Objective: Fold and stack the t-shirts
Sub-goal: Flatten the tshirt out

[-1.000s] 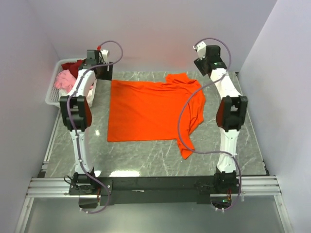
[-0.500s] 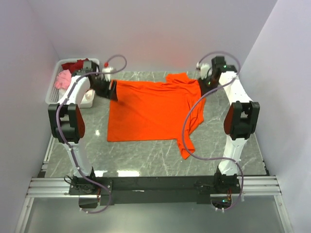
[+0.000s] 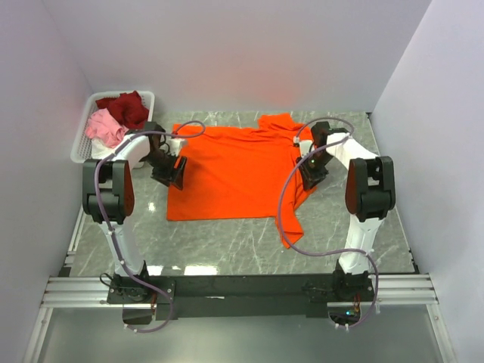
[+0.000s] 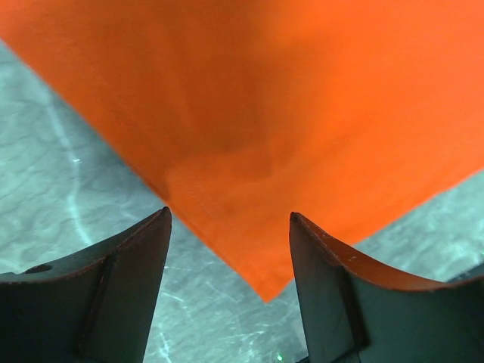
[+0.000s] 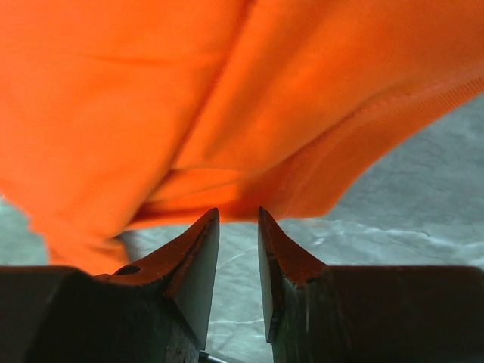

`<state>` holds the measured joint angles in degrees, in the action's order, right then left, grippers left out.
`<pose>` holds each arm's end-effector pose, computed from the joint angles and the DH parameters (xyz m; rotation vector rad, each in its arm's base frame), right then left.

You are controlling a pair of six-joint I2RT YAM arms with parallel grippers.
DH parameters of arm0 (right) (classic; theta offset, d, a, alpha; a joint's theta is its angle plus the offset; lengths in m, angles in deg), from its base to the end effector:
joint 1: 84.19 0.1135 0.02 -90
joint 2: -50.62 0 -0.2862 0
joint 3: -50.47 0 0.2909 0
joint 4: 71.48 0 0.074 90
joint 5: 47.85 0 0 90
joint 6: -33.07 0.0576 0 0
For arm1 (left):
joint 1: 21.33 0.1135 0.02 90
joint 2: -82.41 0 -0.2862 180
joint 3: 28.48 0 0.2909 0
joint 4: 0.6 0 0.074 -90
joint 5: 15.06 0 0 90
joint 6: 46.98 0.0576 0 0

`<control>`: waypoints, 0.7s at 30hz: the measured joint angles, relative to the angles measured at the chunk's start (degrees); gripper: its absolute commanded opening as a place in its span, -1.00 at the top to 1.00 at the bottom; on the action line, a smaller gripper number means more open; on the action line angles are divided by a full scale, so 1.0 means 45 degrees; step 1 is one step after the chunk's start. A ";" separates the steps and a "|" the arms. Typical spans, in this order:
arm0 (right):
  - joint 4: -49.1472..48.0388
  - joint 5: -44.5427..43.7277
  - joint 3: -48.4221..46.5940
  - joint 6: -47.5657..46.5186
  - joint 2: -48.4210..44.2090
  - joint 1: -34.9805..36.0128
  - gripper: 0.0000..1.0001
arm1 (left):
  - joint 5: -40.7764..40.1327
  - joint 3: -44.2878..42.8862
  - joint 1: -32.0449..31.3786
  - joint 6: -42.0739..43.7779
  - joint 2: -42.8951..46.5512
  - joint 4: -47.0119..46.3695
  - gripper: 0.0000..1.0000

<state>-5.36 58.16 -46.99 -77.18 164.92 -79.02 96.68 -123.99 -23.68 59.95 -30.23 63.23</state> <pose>0.4289 0.0548 0.1617 -0.6760 2.8807 0.3886 0.4270 -0.0389 0.1660 0.5277 2.8448 -0.5220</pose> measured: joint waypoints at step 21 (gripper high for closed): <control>-0.0107 -0.2535 -0.0068 -0.0908 -0.1243 -0.0855 0.29 | -0.0631 0.0151 0.0437 0.0933 0.0175 0.0068 -0.37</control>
<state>-5.84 46.75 -47.30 -81.26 159.33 -82.87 93.84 -123.32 -21.71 64.14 -29.44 63.53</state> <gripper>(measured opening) 0.357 0.678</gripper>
